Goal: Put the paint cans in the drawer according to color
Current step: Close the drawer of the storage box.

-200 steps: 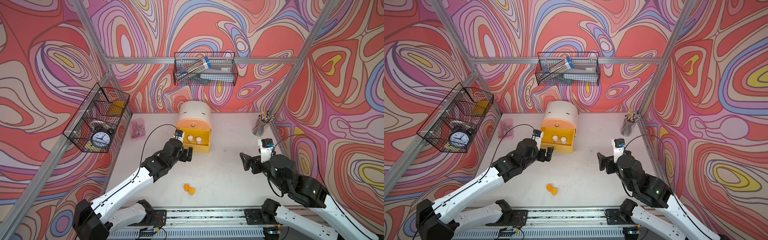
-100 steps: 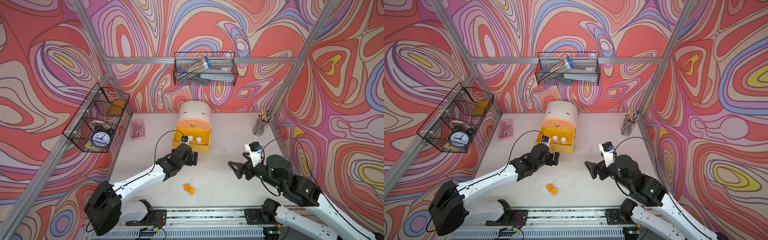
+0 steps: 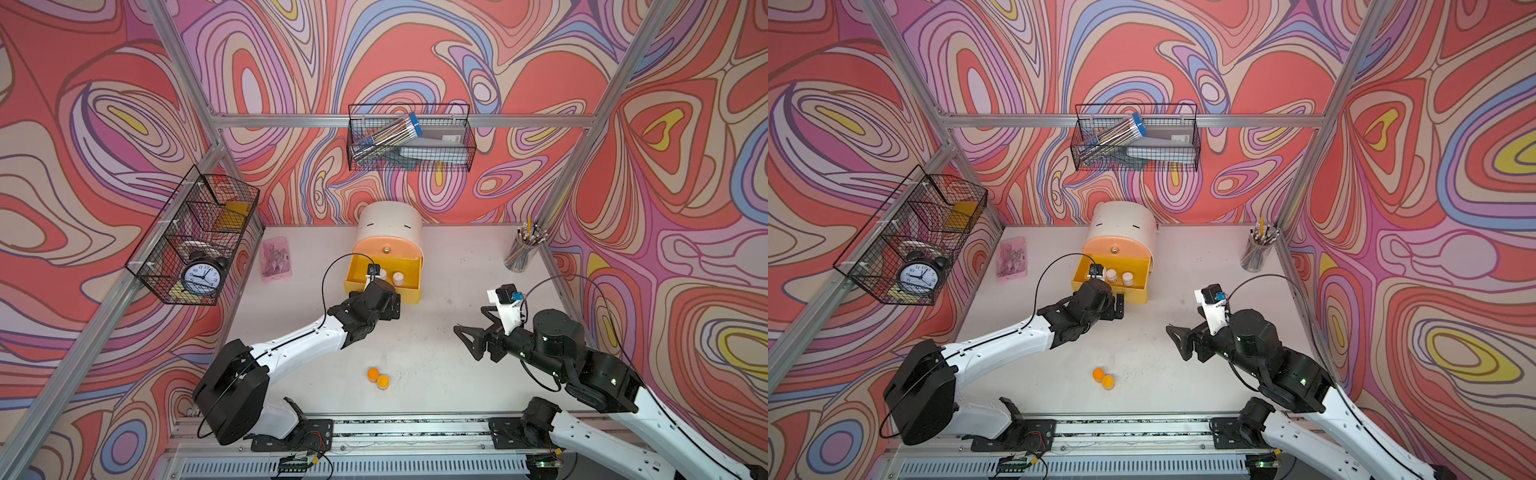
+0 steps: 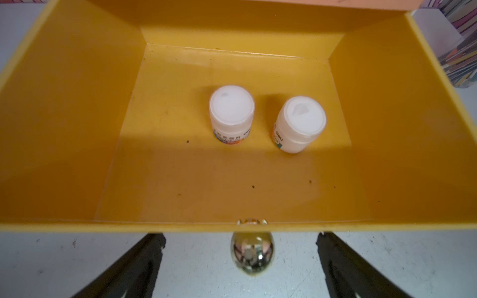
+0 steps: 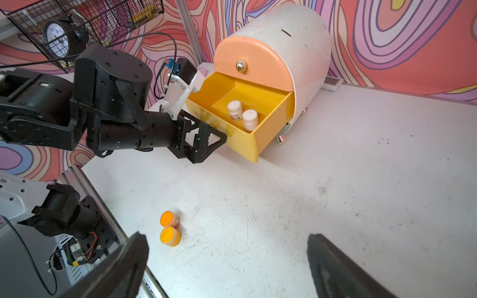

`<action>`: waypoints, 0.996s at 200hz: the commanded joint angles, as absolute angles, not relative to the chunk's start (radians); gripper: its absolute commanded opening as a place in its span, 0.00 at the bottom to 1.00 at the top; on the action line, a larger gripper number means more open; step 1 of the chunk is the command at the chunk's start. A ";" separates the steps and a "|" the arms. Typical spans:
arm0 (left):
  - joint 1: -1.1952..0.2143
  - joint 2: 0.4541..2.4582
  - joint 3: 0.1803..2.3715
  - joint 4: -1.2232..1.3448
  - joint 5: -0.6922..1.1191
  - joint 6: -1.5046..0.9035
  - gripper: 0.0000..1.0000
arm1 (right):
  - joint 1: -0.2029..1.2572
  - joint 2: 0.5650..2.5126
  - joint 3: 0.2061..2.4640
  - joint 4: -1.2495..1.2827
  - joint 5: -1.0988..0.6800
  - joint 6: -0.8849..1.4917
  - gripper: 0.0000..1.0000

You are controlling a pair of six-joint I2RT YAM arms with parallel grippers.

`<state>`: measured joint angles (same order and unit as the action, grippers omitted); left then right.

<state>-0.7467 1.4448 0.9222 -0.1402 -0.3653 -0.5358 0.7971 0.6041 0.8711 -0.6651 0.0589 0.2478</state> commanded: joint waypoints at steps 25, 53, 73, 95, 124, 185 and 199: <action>-0.750 1.527 1.042 -0.153 -0.396 -0.523 0.99 | 0.795 0.566 0.868 -0.653 0.083 0.239 0.98; -0.750 1.592 1.109 -0.150 -0.415 -0.501 0.99 | 0.795 0.555 0.870 -0.655 0.089 0.239 0.98; -0.749 1.654 1.164 -0.149 -0.450 -0.468 0.99 | 0.794 0.546 0.870 -0.655 0.091 0.239 0.98; -0.748 1.720 1.228 -0.146 -0.474 -0.428 0.99 | 0.795 0.537 0.871 -0.658 0.099 0.238 0.98; -0.735 1.788 1.294 -0.139 -0.488 -0.402 0.99 | 0.795 0.532 0.871 -0.659 0.106 0.238 0.98; -0.709 1.851 1.366 -0.122 -0.465 -0.385 0.99 | 0.794 0.533 0.871 -0.660 0.107 0.238 0.98; -0.706 1.857 1.371 -0.115 -0.457 -0.388 0.99 | 0.796 0.534 0.872 -0.661 0.107 0.238 0.98</action>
